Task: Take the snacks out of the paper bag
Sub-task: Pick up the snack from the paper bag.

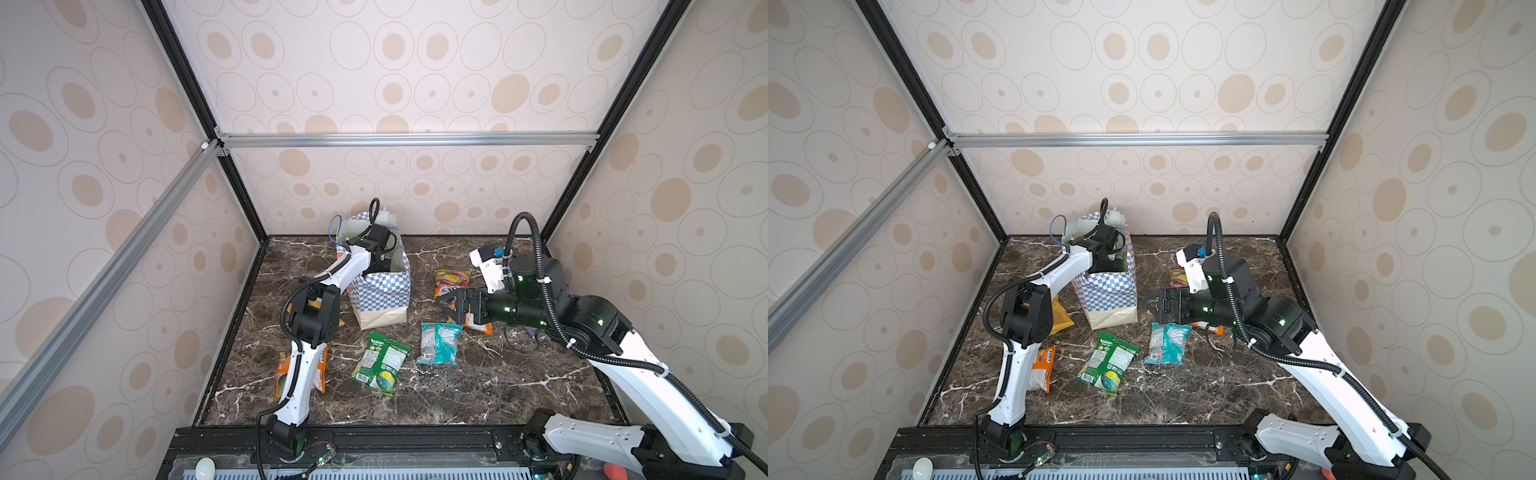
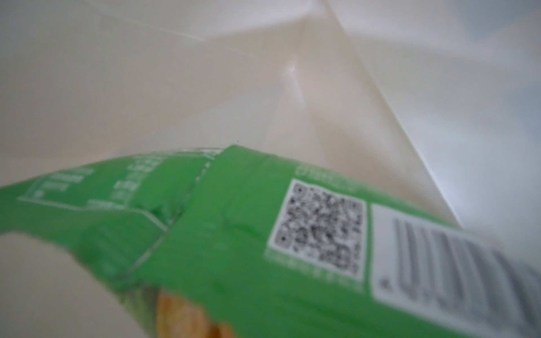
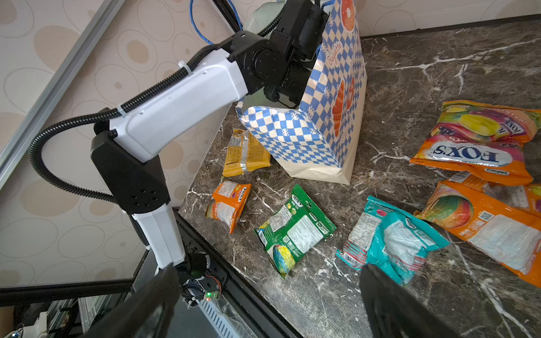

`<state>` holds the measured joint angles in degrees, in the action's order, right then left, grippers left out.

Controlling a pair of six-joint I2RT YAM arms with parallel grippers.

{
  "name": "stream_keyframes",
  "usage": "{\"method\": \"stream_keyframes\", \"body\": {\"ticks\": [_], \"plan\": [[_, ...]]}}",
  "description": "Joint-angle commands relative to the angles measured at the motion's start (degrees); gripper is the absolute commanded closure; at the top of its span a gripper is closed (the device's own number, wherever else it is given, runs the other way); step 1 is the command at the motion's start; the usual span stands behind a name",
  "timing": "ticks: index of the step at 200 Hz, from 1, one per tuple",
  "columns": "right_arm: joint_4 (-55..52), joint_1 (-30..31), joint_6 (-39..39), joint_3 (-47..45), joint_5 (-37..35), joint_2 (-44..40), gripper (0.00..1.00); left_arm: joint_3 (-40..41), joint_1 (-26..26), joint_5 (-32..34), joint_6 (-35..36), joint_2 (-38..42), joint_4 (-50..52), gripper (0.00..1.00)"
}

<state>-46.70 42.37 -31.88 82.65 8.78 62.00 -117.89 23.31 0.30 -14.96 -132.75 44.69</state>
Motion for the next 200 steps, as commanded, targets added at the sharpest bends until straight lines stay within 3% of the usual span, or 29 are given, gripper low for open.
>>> {"method": "stream_keyframes", "body": {"ticks": [1,104,172,200], "plan": [[0.03,0.0,-0.22,0.06,-0.52,-0.74,0.0,-4.8,0.51,0.82,0.33,4.72,3.48,1.0],[0.47,0.06,-0.45,-0.23,-0.43,-0.81,0.0,-11.91,1.25,4.15,-0.24,10.49,7.45,1.0],[0.52,-0.01,-0.82,0.25,-0.08,-0.3,0.0,-21.28,2.13,16.31,1.32,11.69,13.28,1.0],[0.64,0.01,-1.06,0.22,0.1,-0.44,0.0,-21.86,2.38,25.31,2.51,11.42,15.46,1.0]]}}
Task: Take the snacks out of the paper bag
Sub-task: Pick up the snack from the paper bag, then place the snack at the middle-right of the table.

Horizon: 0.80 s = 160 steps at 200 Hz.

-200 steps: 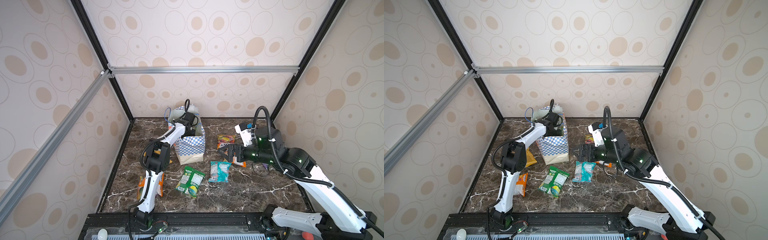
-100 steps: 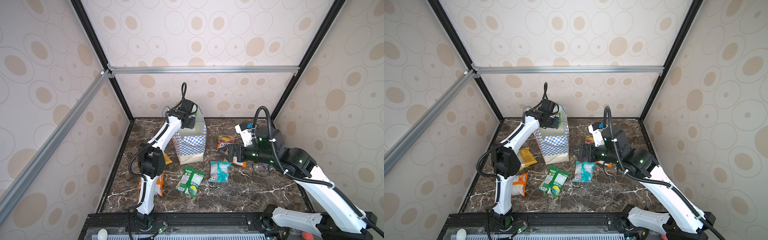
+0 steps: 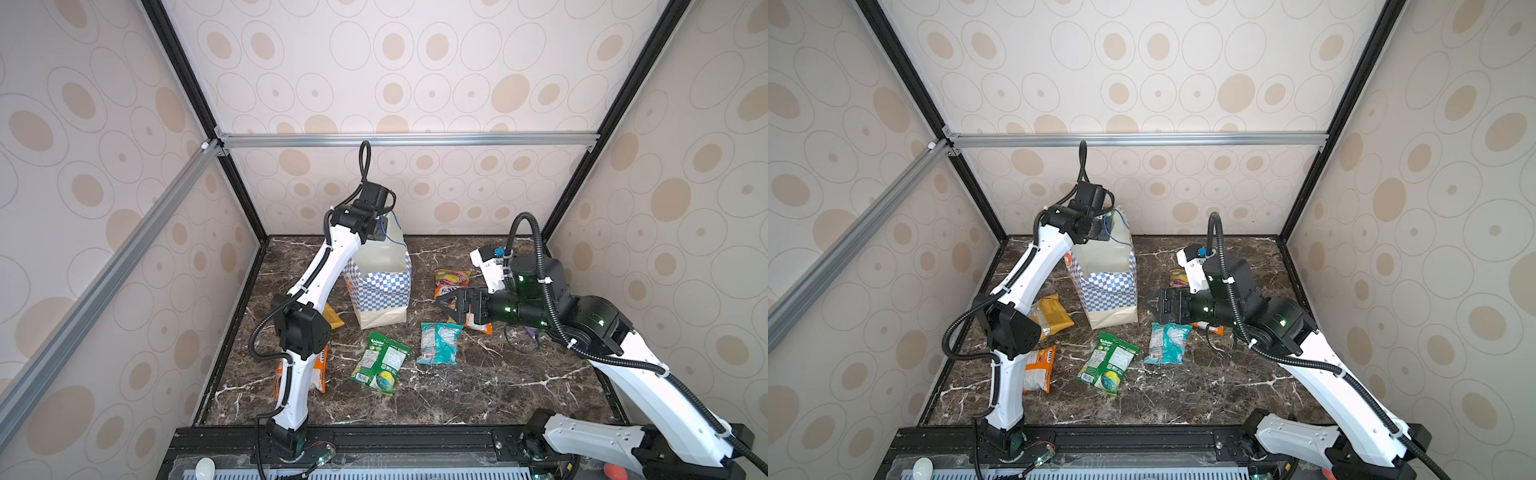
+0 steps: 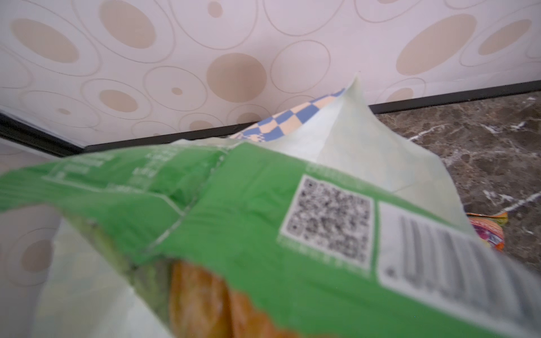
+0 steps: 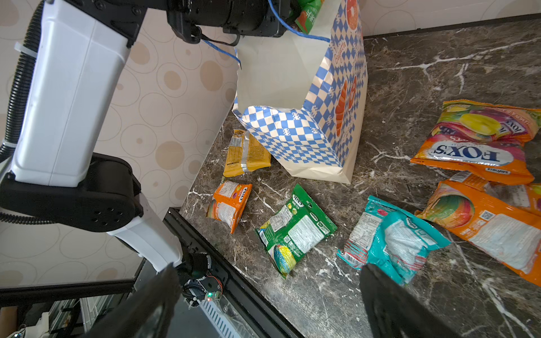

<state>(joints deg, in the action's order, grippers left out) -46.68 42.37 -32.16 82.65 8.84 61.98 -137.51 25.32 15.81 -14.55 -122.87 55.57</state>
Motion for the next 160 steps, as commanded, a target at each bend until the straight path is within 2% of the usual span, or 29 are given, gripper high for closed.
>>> {"method": "stream_keyframes", "body": {"ticks": [1,28,41,75,116,137,160], "plan": [[0.66,0.05,-0.78,0.23,0.04,-0.43,0.0,-2.23,0.4,10.04,2.17,1.51,4.65,1.0],[0.62,0.03,-0.88,0.23,0.04,-0.64,0.0,-2.51,0.36,17.61,3.31,0.88,6.41,1.0],[0.62,0.01,-0.9,0.21,0.04,-0.67,0.0,-3.84,0.21,18.37,3.36,0.88,6.89,1.0],[0.62,0.05,-1.06,0.32,0.03,-0.52,0.0,-6.89,0.12,7.45,2.01,3.82,3.11,1.0],[0.27,-0.04,-0.78,0.92,-0.14,-0.46,0.0,-6.72,0.3,-0.78,-0.38,10.68,-1.73,1.0],[0.4,0.07,-0.47,1.12,-0.38,-0.23,0.0,-5.12,1.09,-5.49,-1.2,14.53,-3.85,1.0],[1.43,0.02,0.03,0.63,-1.26,0.08,0.0,-0.9,4.23,-9.58,-1.74,19.41,-6.27,1.0]]}}
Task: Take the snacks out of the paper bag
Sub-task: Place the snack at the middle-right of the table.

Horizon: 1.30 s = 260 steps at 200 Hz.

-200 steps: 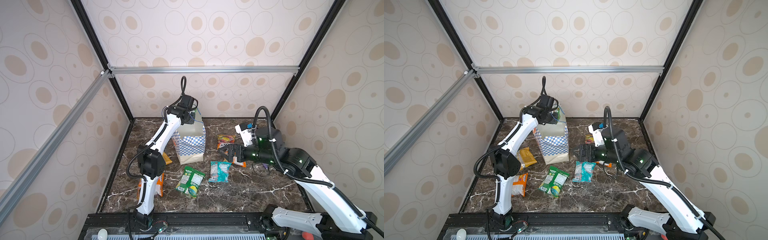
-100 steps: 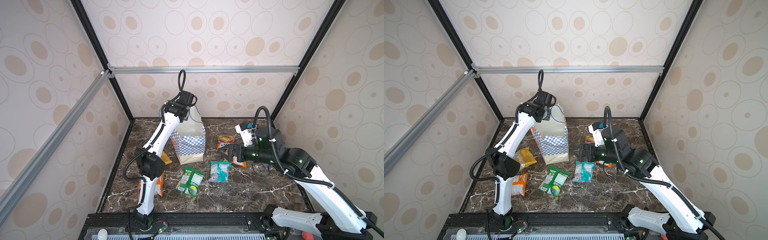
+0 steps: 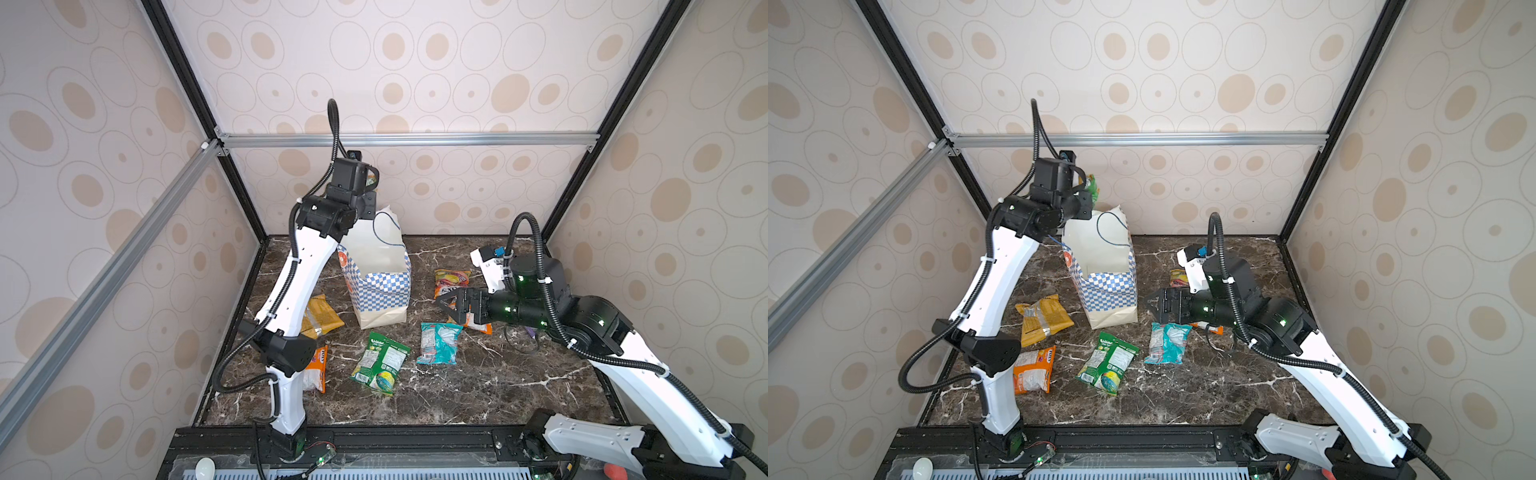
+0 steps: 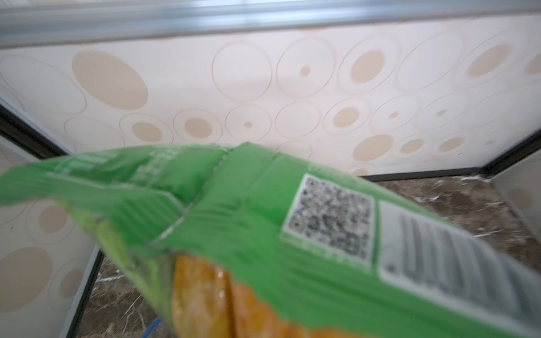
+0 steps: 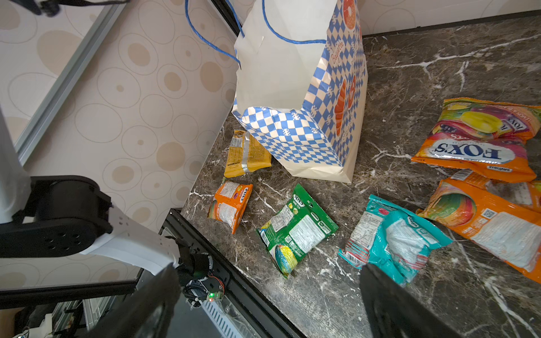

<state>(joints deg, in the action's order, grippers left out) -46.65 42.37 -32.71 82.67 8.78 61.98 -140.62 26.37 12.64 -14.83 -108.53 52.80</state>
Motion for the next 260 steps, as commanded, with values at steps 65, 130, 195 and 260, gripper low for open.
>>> {"method": "stream_keyframes", "body": {"ticks": [65,130,195,260], "plan": [[4.19,-0.1,2.05,-5.71,-9.95,-0.79,0.0,25.51,18.67,-7.17,-6.0,18.79,-14.13,1.0],[-1.56,-0.16,-1.42,-13.95,-20.71,-7.21,0.0,35.38,25.57,1.47,-9.61,11.42,-18.19,1.0],[-2.04,-0.18,-6.74,-24.47,-19.52,-15.16,0.0,27.34,25.44,0.97,-9.22,-8.05,-11.86,1.0],[-3.6,-0.13,-6.39,-26.07,-20.13,-16.14,0.0,37.71,24.71,-1.52,-11.75,-10.06,-17.8,0.84]]}}
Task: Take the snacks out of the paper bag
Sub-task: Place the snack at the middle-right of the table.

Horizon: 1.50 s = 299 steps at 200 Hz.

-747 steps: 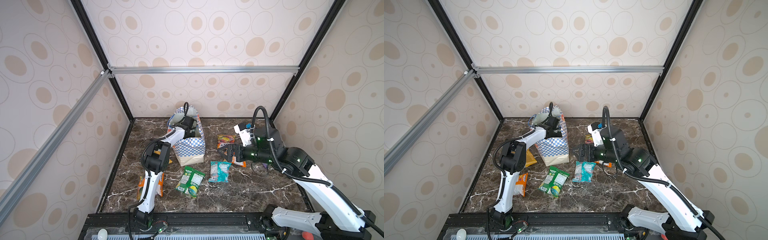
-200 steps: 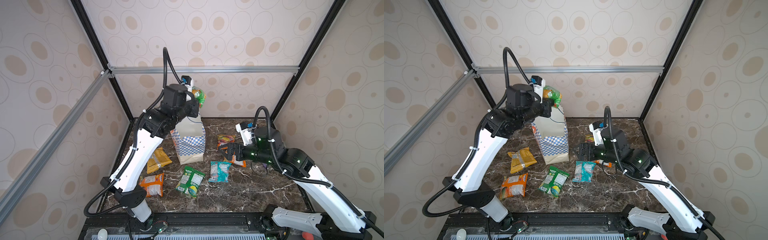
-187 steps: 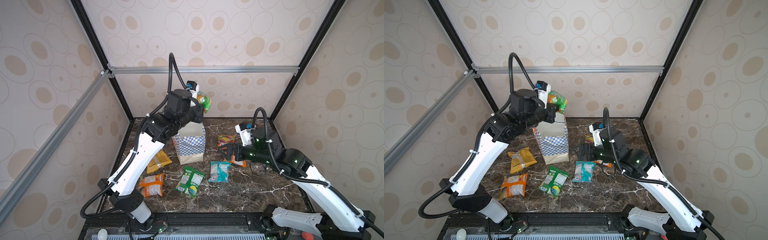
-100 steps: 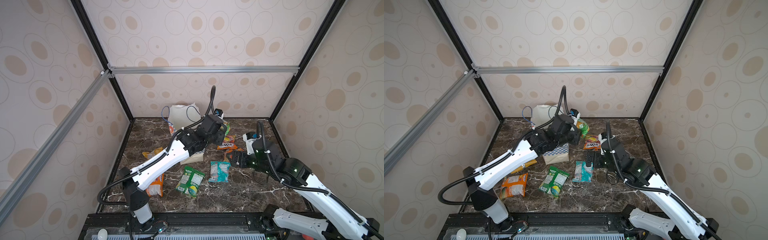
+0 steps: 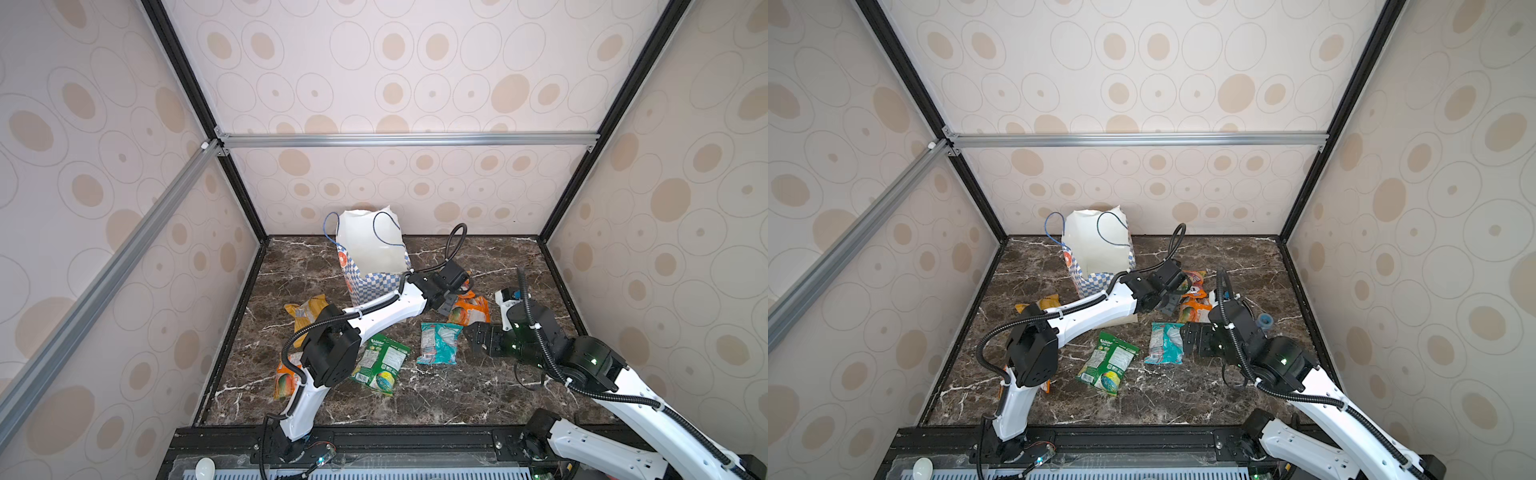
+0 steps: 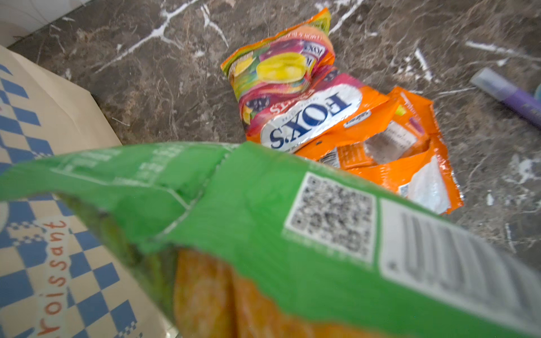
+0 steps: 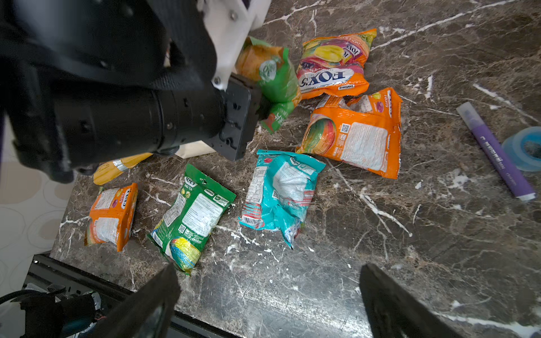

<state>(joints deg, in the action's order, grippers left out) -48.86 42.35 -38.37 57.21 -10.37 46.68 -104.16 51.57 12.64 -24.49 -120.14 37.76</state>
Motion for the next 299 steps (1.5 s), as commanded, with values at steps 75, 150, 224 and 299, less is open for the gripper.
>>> {"method": "stream_keyframes", "body": {"ticks": [75,150,224,299], "plan": [[-0.46,-0.11,0.09,0.95,-3.09,-0.28,0.0,6.13,-0.24,-5.78,-2.01,12.04,-7.87,0.39],[3.17,-1.24,2.66,2.07,-0.43,2.54,0.0,10.41,-0.86,-9.47,-1.77,12.11,-7.43,0.27],[20.5,-19.85,5.46,2.83,35.27,12.71,0.03,15.12,-1.12,-21.45,-0.16,16.91,-14.03,0.21],[20.89,-20.04,5.25,1.8,21.34,17.34,0.49,14.77,-0.86,-21.31,0.24,18.62,-12.93,0.21]]}}
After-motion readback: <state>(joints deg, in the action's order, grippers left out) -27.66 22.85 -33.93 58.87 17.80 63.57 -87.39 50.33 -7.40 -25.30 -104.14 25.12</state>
